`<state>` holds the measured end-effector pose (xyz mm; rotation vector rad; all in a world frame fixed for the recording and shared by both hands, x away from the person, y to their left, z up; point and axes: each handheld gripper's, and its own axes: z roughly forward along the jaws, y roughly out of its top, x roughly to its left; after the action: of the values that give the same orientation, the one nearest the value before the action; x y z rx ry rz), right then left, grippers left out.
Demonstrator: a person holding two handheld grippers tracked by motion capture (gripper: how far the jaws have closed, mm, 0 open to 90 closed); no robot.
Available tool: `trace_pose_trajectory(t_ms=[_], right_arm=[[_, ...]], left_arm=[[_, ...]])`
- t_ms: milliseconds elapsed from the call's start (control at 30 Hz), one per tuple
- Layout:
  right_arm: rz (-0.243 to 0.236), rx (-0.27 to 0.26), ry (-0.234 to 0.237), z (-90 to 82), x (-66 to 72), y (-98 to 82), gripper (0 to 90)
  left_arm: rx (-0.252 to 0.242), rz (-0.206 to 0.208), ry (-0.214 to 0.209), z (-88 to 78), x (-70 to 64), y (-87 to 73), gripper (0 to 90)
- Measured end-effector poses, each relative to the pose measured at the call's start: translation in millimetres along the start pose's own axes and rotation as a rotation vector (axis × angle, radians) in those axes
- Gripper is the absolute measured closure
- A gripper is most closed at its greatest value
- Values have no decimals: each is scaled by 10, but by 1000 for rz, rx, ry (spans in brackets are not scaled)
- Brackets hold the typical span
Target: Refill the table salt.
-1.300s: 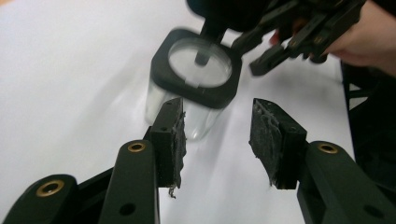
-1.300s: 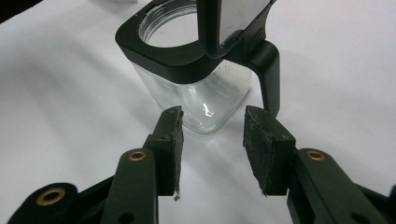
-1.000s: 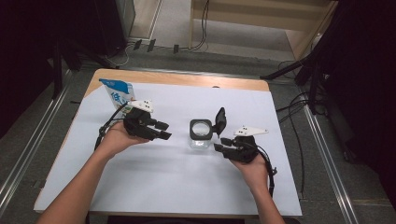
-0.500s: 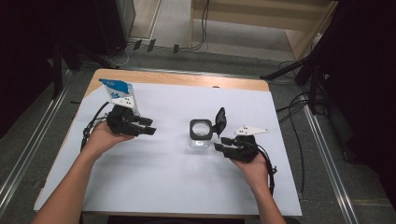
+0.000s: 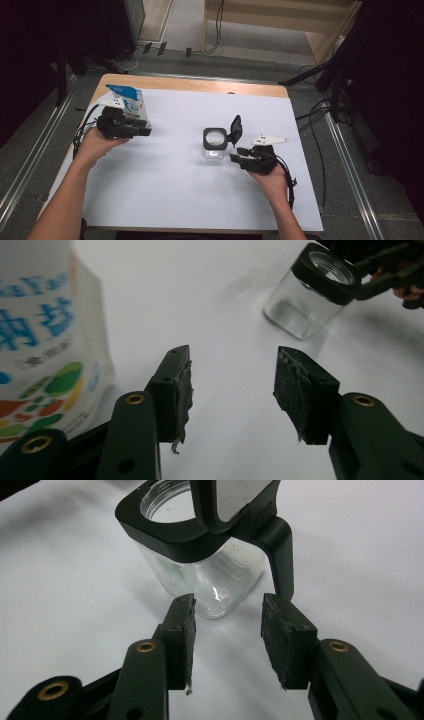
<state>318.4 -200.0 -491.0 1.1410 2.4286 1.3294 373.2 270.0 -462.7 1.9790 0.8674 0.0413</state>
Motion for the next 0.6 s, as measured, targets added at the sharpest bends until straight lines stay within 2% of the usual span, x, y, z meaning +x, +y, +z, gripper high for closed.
trace_pose_trajectory(t_ms=[67,167,200,267,333,400,467,533,600], right_arm=[[1,2,-1,-1,-2,-1,583],[0,-5,-3,-3,-14,1,582],[0,-3,-3,0,-14,-1,581],[1,2,-2,9,-15,-3,581],[1,5,1,18,-11,-2,581],[1,4,2,24,-7,0,581],[2,2,3,26,-5,4,581],[-1,-2,4,25,-8,10,581],[-1,-4,6,27,-18,15,581]], left_arm=[[0,-3,6,-29,51,12,501],[-39,-24,19,-87,115,0,512],[-37,-27,24,-111,137,-6,513],[4,-39,44,-146,174,5,509],[7,-48,66,-215,223,21,505],[-25,-52,85,-286,258,34,499],[-61,-74,83,-356,294,27,499],[-67,-79,104,-408,322,12,498],[-69,-105,108,-437,350,2,493]])
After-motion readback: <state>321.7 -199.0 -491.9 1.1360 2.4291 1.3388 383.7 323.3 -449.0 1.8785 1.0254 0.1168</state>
